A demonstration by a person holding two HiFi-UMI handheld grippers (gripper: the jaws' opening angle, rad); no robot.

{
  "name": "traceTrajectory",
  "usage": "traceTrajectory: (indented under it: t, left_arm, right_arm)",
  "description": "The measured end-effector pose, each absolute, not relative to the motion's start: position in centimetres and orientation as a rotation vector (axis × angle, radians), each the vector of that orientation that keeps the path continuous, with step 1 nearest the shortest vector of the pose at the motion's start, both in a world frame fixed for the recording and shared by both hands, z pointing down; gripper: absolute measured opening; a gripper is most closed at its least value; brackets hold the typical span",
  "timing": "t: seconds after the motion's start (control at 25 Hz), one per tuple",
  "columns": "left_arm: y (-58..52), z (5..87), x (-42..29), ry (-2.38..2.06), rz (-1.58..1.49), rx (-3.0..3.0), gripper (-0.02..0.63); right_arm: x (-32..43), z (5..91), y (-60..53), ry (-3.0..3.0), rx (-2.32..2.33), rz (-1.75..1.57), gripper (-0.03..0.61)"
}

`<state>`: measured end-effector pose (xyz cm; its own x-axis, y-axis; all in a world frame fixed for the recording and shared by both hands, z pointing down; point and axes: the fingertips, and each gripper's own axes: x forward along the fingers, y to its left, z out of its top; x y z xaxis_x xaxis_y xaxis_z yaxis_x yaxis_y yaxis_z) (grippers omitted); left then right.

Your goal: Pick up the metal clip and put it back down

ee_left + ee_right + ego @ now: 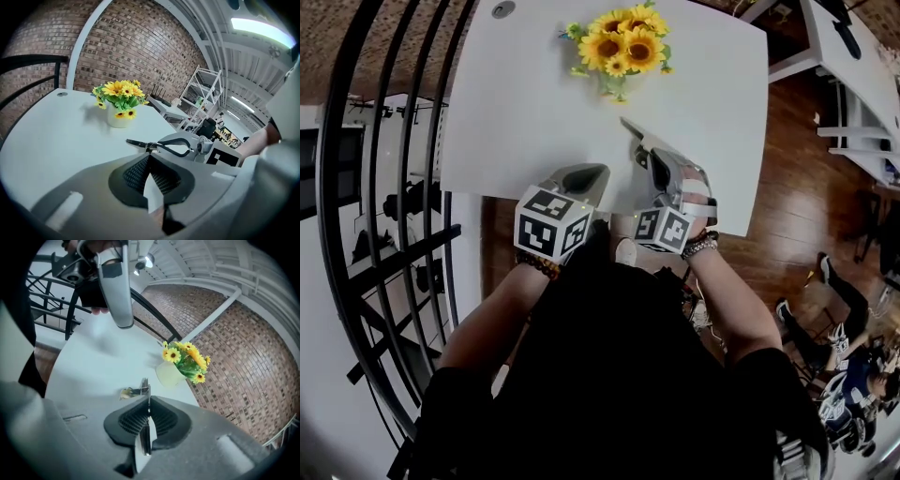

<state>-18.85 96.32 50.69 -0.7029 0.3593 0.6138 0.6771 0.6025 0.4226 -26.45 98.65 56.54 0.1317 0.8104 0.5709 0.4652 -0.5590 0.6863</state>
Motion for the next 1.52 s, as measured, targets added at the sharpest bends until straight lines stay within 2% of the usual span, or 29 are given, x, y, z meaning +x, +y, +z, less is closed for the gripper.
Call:
traceTrajectory:
  t: [0.24,0.32,0.44,0.88,1.16,1.36,1.52]
  left_arm:
    - [96.4,51.3,-19.4,-2.347,-0.912,-0.799,0.015]
    - [96.3,51.3,-19.5,-2.345,-0.912,-0.800,0.015]
    - [96.2,51.2,-19.4,-2.343,-0.907,-0.809,0.015]
    - [94.3,49.6,-20.0,-2.361,-0.873,-0.850,0.015]
    - [92.4,47.8,-20.7,-2.390,-0.832,-0.890,0.015]
    - [90.5,46.3,-21.5,-2.420,-0.792,-0.913,0.015]
    - [88.9,44.8,-22.1,-2.447,-0.750,-0.938,0.015]
  right_arm:
    - [-26.4,57.9,98.2,1.201,2.086,1.431,0.018]
    - [-26.4,58.3,98.1,1.195,2.102,1.442,0.064]
    - [-26.6,58.2,98.0,1.209,2.120,1.437,0.080]
    - [-27.5,57.1,95.9,1.218,2.131,1.424,0.091]
    - [-27.9,54.1,94.3,1.297,2.174,1.337,0.081]
    - [-28.2,50.6,92.4,1.394,2.240,1.224,0.011]
    - [-28.3,47.5,90.3,1.474,2.311,1.122,-0.006]
